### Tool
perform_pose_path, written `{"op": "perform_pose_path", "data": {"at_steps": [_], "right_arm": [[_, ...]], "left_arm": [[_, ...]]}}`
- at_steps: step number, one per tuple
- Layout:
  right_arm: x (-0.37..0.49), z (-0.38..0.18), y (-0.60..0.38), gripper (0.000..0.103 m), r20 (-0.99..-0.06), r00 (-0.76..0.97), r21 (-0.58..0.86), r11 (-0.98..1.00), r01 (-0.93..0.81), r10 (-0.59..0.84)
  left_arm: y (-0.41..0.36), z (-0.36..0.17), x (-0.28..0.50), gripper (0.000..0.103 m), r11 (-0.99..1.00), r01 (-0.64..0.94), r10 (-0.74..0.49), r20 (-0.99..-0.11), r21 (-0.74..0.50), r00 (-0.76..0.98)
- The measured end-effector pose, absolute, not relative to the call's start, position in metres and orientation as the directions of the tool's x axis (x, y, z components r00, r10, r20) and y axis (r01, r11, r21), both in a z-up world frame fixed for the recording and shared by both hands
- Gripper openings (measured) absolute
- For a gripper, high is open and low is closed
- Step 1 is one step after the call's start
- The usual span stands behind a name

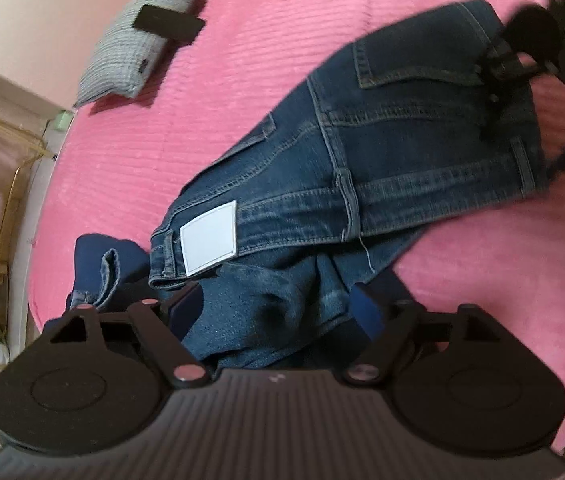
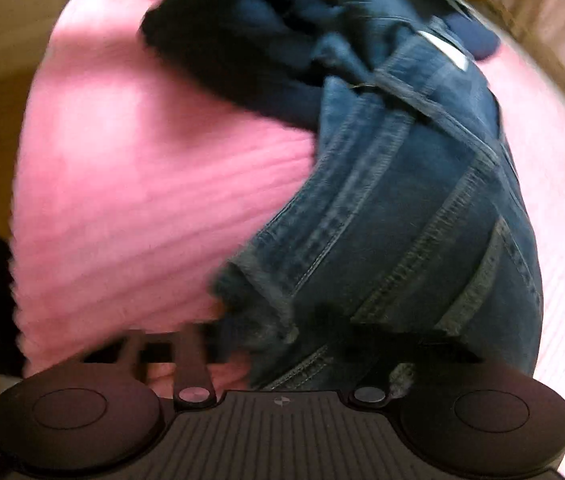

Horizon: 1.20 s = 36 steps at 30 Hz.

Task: Fold clothes
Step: 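Hold the jeans waistband with both tools and lift them up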

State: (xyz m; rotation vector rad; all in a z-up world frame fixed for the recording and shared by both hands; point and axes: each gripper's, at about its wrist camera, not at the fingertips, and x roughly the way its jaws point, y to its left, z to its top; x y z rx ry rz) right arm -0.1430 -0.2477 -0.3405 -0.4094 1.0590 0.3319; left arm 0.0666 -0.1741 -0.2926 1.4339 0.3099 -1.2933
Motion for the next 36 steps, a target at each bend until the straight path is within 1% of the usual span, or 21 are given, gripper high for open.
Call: {"op": "perform_pose_path", "data": {"at_steps": [2,4,7,10,12,16,21,23,24,25,26,28,29,33,36], "right_arm": [[-0.143,-0.314,-0.265,0.012,-0.875,0.481,-0.137,0.918,-0.372,0.064],[-0.146,-0.280,-0.290,0.012,-0.853,0.521,-0.124,0.959,-0.255,0.028],[-0.151,-0.230,-0.337,0.012,-0.820,0.571,-0.068,0.997,-0.022,-0.044],[-0.165,-0.192,-0.387,0.012,-0.784,0.609,0.012,0.977,0.212,-0.122],[-0.172,-0.178,-0.413,0.012,-0.769,0.615,0.047,0.945,0.325,-0.173],[-0.184,-0.178,-0.441,0.012,-0.769,0.598,0.078,0.897,0.435,-0.224],[-0.194,-0.190,-0.437,0.012,-0.778,0.584,0.071,0.891,0.449,-0.232],[-0.183,-0.192,-0.434,0.012,-0.781,0.580,0.071,0.888,0.454,-0.234],[-0.182,-0.192,-0.432,0.012,-0.782,0.578,0.072,0.887,0.457,-0.234],[-0.181,-0.192,-0.431,0.012,-0.781,0.578,0.074,0.885,0.460,-0.235],[-0.180,-0.192,-0.430,0.012,-0.779,0.580,0.075,0.884,0.462,-0.237],[-0.181,-0.189,-0.430,0.012,-0.775,0.583,0.082,0.876,0.476,-0.244],[-0.186,-0.184,-0.432,0.012,-0.772,0.583,0.089,0.865,0.494,-0.253],[-0.218,-0.159,-0.435,0.012,-0.753,0.584,0.119,0.812,0.572,-0.301],[-0.258,-0.131,-0.435,0.012,-0.730,0.576,0.136,0.747,0.651,-0.368]], "left_arm": [[-0.175,-0.292,0.069,0.080,-0.368,0.753,-0.463,-0.810,0.546,0.361],[-0.181,-0.288,0.071,0.082,-0.388,0.733,-0.482,-0.800,0.559,0.356],[-0.195,-0.281,0.077,0.085,-0.403,0.701,-0.519,-0.778,0.588,0.355],[-0.212,-0.277,0.084,0.085,-0.412,0.675,-0.548,-0.758,0.613,0.354],[-0.221,-0.277,0.089,0.085,-0.422,0.652,-0.565,-0.745,0.630,0.354],[-0.239,-0.287,0.098,0.085,-0.454,0.591,-0.591,-0.722,0.667,0.361],[-0.261,-0.304,0.107,0.084,-0.505,0.512,-0.594,-0.710,0.695,0.378],[-0.269,-0.304,0.116,0.078,-0.494,0.522,-0.581,-0.710,0.696,0.398],[-0.272,-0.303,0.119,0.070,-0.488,0.534,-0.571,-0.715,0.690,0.403],[-0.275,-0.300,0.123,0.058,-0.480,0.551,-0.562,-0.722,0.682,0.404],[-0.277,-0.297,0.127,0.051,-0.476,0.568,-0.547,-0.732,0.671,0.407],[-0.279,-0.289,0.128,0.014,-0.482,0.583,-0.529,-0.747,0.654,0.402],[-0.280,-0.284,0.127,0.009,-0.482,0.586,-0.527,-0.750,0.651,0.400],[-0.290,-0.246,0.116,0.007,-0.469,0.584,-0.566,-0.733,0.662,0.376],[-0.316,-0.203,0.096,0.007,-0.476,0.540,-0.632,-0.697,0.694,0.337]]}}
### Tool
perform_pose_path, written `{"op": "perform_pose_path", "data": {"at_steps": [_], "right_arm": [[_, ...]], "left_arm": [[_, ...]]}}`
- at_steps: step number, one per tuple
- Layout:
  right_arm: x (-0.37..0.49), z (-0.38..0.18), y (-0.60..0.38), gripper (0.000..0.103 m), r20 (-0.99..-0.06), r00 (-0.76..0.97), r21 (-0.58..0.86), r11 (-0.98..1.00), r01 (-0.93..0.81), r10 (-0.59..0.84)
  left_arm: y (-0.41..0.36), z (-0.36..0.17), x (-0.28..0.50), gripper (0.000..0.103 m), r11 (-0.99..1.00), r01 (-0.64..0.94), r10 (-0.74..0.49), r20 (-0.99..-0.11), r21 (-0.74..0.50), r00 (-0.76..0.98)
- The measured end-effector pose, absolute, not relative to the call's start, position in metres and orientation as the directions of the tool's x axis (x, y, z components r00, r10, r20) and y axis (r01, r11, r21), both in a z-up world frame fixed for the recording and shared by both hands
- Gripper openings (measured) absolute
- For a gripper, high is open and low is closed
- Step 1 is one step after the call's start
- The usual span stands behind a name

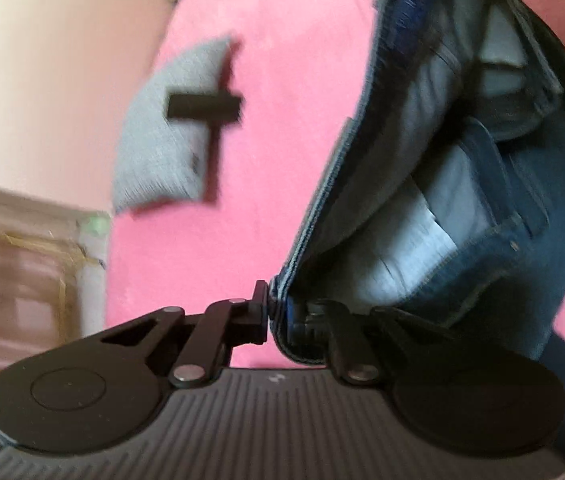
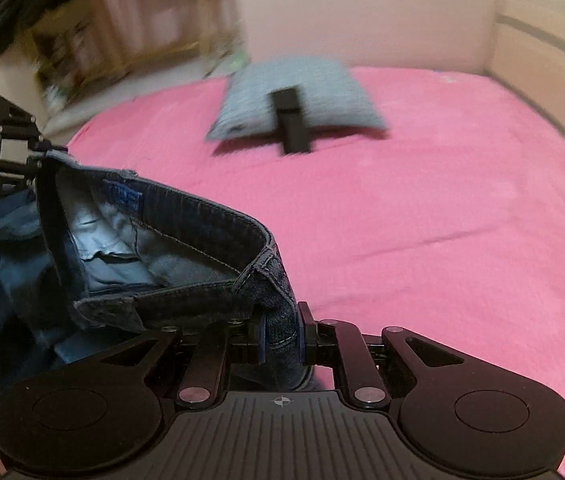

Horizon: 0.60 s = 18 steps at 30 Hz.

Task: Fold clothes
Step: 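Hold the jeans waistband with both tools and lift them up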

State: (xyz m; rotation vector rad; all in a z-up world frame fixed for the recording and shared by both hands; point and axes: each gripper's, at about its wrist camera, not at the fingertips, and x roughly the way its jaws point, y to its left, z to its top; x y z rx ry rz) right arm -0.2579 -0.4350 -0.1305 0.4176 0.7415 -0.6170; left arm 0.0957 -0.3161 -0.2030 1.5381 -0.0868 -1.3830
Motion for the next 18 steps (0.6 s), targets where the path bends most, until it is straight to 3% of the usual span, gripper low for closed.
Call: {"op": "perform_pose_path", "data": {"at_steps": [9,14,18], "right_arm": [[-0.427,-0.071,-0.455,0.011,-0.658,0.465,0.171,0.483,0.858,-0.592],[-0.530,-0.078,-0.516,0.011,-0.635,0.402,0.194,0.368,0.909,-0.659],[-0.613,-0.109,-0.595,0.011,-0.671,0.355,0.198,0.305,0.932,-0.651]], "left_arm": [[-0.446,-0.086,-0.037,0.007,-0.545,0.375,-0.786,-0.612,0.750,0.083],[-0.543,-0.064,-0.155,0.007,-0.572,0.313,-0.801,-0.598,0.758,-0.016],[-0.626,-0.077,-0.256,0.007,-0.622,0.281,-0.771,-0.634,0.731,-0.055]]}}
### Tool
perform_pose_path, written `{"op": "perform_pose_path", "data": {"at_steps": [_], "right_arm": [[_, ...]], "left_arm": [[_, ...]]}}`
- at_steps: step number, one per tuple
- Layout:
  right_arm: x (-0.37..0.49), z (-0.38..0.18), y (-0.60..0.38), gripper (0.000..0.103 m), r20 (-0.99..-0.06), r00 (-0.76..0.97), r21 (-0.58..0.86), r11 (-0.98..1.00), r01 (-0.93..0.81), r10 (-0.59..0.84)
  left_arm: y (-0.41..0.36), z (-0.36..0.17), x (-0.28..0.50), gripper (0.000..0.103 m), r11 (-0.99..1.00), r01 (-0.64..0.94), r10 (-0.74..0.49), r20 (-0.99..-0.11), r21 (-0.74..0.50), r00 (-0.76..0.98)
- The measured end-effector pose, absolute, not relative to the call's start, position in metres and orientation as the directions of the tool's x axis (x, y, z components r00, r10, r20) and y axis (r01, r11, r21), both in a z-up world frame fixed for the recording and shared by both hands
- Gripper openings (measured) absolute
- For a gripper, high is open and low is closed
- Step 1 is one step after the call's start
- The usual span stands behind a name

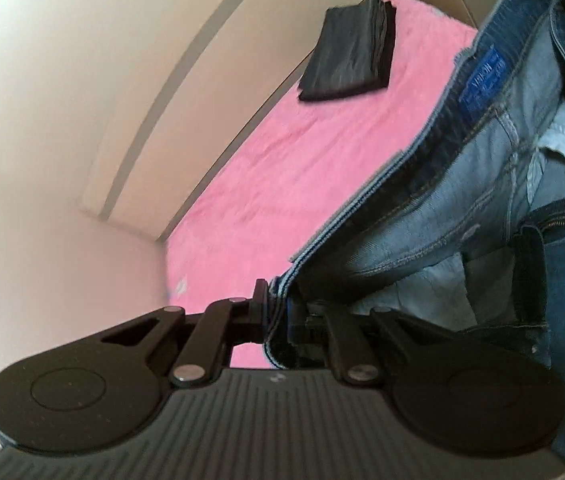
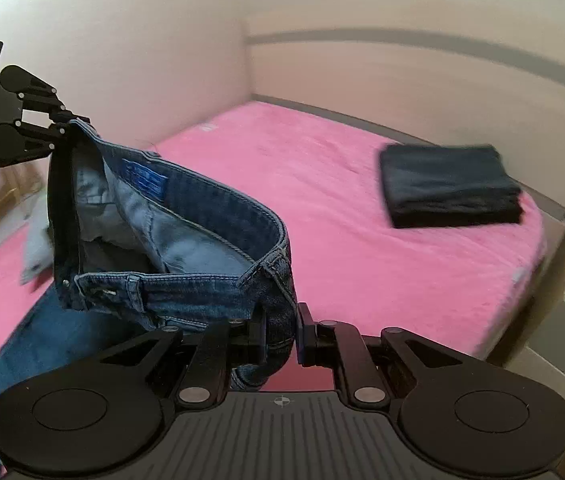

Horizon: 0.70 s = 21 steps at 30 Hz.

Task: Fold clothes

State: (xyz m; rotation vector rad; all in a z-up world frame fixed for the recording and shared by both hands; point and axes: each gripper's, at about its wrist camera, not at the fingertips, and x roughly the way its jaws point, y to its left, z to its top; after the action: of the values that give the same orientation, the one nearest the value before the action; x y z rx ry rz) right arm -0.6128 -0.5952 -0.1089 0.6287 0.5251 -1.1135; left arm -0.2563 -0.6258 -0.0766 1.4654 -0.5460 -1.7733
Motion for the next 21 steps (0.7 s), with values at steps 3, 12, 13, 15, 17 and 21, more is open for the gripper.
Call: {"op": "perform_pose_path", "data": {"at_steps": [3,12,13,15,17,21], "right_arm": [[-0.665,-0.138,-0.650,0.011,-0.699,0.314,0.192,0.255,0.948,-0.642],[-0.739,-0.264,-0.758,0.012,-0.812,0.269,0.181,0.216,0.960,-0.517],[-0.742,-0.274,-0.762,0.016,-0.824,0.251,0.172,0.199,0.965,-0.508],[-0.745,-0.284,-0.762,0.065,-0.833,0.195,0.137,0.148,0.979,-0.517],[-0.747,-0.283,-0.760,0.066,-0.829,0.185,0.128,0.143,0.981,-0.528],[-0.737,-0.267,-0.748,0.066,-0.832,0.207,0.126,0.188,0.974,-0.515]], "left_arm": [[-0.690,-0.116,-0.328,0.007,-0.678,0.233,-0.727,-0.683,0.697,-0.070],[-0.857,-0.264,-0.450,0.026,-0.758,0.319,-0.605,-0.796,0.569,-0.015],[-0.867,-0.275,-0.453,0.031,-0.754,0.342,-0.599,-0.801,0.560,-0.008],[-0.876,-0.281,-0.453,0.040,-0.736,0.396,-0.604,-0.797,0.550,-0.016],[-0.877,-0.278,-0.443,0.047,-0.709,0.453,-0.617,-0.787,0.541,-0.025],[-0.861,-0.272,-0.398,0.062,-0.652,0.524,-0.630,-0.776,0.549,0.029]]}}
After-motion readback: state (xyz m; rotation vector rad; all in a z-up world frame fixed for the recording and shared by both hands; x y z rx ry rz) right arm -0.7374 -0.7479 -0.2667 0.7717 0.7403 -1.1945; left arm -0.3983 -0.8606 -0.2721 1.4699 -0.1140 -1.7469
